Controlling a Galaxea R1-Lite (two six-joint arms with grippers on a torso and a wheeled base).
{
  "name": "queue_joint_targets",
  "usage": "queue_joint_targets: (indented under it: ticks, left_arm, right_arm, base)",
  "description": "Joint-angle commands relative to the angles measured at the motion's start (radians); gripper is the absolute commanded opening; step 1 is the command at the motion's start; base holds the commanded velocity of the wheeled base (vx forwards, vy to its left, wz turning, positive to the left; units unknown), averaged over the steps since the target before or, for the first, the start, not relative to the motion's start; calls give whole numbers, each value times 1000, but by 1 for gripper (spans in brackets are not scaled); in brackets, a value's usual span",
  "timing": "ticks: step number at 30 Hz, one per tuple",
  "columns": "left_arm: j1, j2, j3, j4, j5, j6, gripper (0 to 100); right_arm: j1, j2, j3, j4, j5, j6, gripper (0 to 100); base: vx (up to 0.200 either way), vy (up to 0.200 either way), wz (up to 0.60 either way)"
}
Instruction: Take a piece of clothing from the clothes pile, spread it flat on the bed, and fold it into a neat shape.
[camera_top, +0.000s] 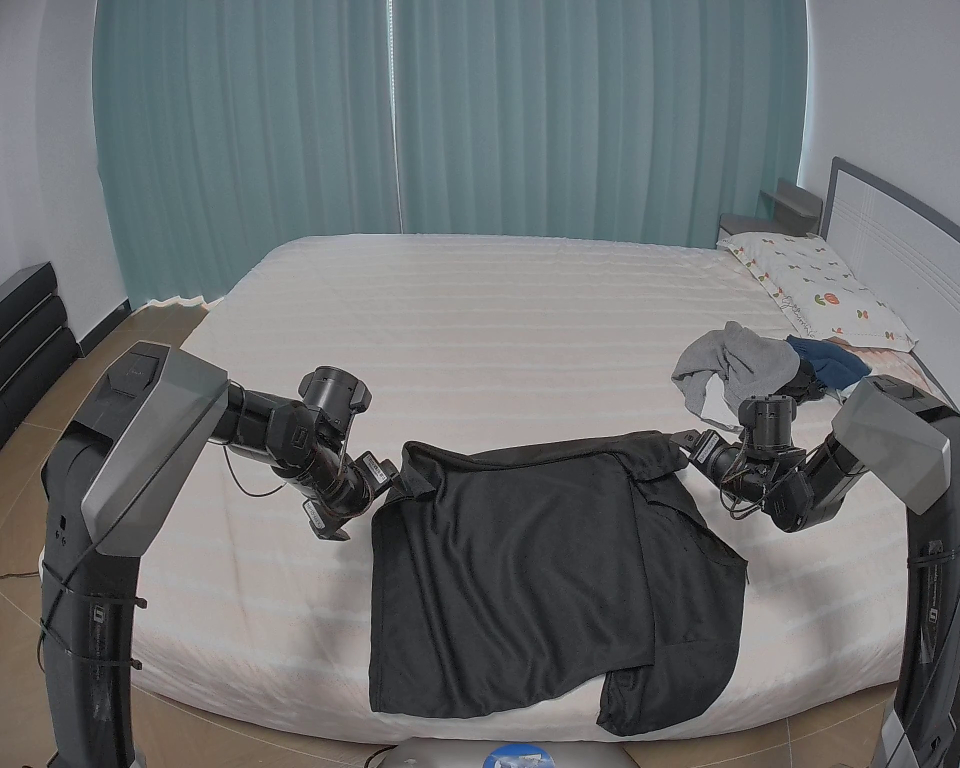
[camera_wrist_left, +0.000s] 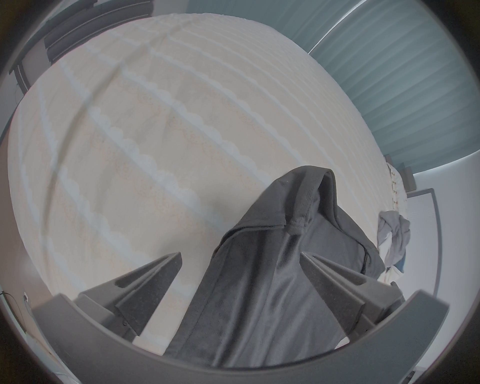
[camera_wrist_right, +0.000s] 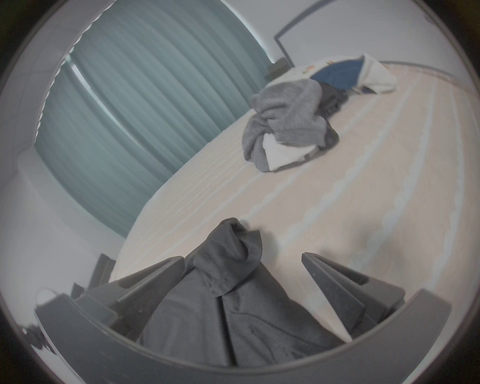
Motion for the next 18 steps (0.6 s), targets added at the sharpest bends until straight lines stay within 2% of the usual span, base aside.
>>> queue_joint_targets:
  ticks: [1, 9, 14, 18]
  left_arm:
    - [25, -119, 184, -143, -59, -39, 100]
    - [5, -213, 494, -346, -73, -60, 100]
    - [-1, -234, 625, -485, -74, -115, 100]
    - [-1, -223, 686, -603, -73, -141, 100]
  right_arm:
    - [2, -62, 101, -3, 51, 129, 100]
    - [-3, -111, 267, -49, 111, 196, 100]
    - [-20, -112, 359, -187, 143, 192, 100]
    - [-25, -154, 386, -204, 148, 177, 100]
  base:
    - [0, 0, 0]
    - [0, 0, 0]
    - [0, 0, 0]
    - [0, 0, 0]
